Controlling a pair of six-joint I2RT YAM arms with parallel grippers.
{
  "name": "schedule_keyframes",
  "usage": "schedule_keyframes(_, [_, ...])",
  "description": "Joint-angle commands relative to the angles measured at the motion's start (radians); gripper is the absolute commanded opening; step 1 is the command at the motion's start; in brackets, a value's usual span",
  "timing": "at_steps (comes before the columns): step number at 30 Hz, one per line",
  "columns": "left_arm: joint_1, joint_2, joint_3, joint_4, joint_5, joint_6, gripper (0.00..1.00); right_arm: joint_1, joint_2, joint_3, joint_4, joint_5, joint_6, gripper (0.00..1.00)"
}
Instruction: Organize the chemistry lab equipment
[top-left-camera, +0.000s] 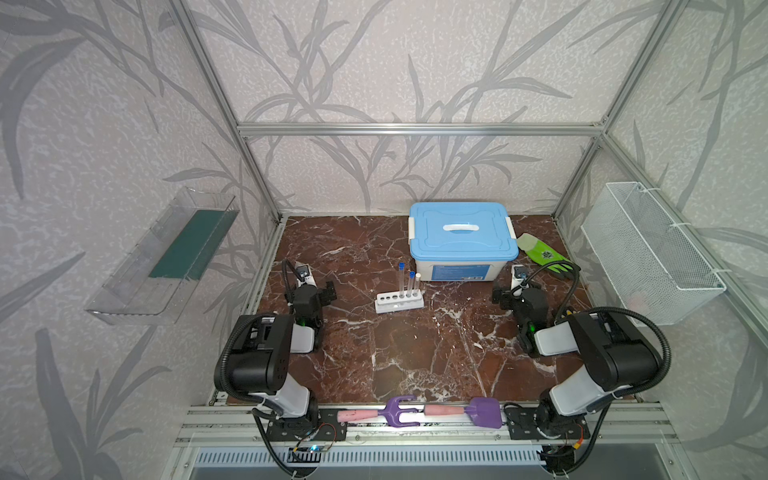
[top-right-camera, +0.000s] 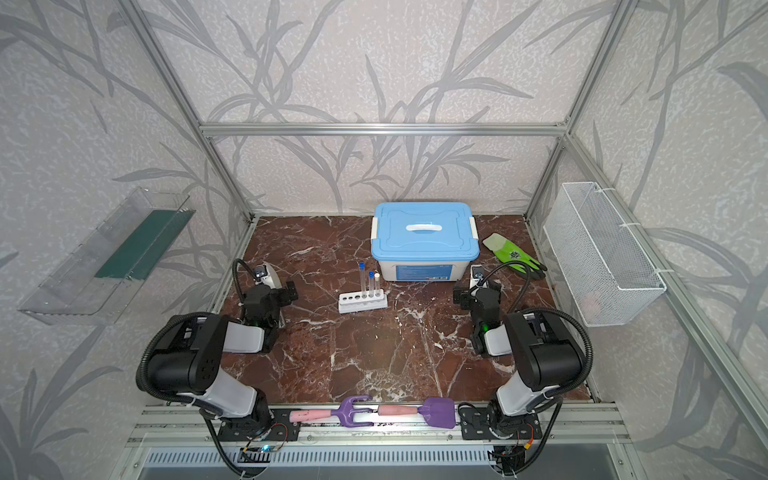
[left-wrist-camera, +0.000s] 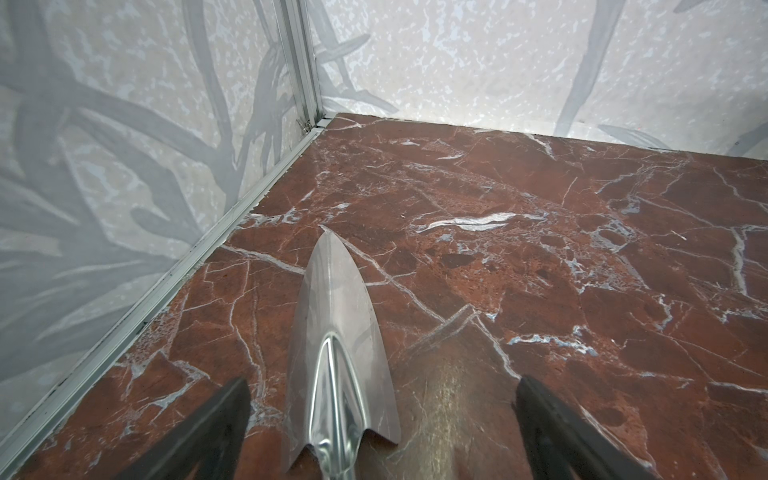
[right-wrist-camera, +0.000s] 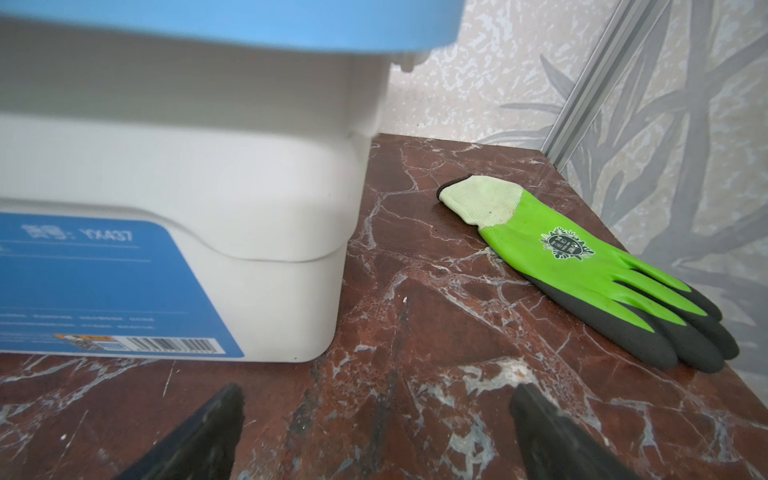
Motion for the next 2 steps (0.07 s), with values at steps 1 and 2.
schedule_keyframes(1, [0.003, -0.012, 0.021, -0.005, -0.009, -0.003, 0.99, -0.003, -0.015, 0.016, 0.004, 0.001, 0.000, 0.99])
schedule_keyframes(2, [0.003, -0.011, 0.019, 0.002, -0.007, -0.003, 1.00, -0.003, -0.015, 0.016, 0.004, 0.001, 0.000, 0.99])
